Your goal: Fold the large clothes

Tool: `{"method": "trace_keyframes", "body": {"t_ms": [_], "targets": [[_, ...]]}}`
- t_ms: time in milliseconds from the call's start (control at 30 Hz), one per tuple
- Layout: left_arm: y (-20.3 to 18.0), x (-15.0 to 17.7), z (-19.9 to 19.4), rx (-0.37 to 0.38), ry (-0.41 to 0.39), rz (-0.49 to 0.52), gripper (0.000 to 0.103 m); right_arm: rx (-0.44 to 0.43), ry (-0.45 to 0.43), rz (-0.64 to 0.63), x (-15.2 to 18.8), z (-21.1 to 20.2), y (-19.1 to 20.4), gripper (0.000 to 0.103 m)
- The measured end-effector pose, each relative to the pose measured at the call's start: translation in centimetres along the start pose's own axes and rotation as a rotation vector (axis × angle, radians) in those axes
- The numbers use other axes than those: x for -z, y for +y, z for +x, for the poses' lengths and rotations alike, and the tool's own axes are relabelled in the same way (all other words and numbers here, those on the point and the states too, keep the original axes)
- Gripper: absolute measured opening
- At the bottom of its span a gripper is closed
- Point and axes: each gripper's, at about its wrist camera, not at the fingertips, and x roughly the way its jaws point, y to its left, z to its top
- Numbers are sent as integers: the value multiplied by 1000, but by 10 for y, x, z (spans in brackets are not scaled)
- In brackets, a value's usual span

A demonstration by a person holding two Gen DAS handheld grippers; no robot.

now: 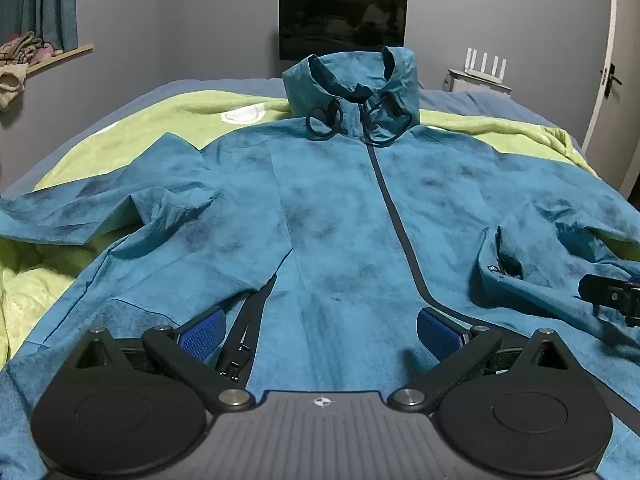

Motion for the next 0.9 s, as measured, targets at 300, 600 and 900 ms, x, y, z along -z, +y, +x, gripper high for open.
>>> {"method": "trace_keyframes", "body": {"t_ms": [300, 600, 900], "targets": [[-5, 3, -1, -1, 1, 9, 103, 1, -1, -1, 0, 0, 0, 103], [-6, 3, -1, -3, 2, 9, 103, 1, -2, -2, 0, -1, 0, 103], [-7, 4, -1, -4, 3, 10, 103, 2, -2, -3, 0, -2, 0, 103]]}}
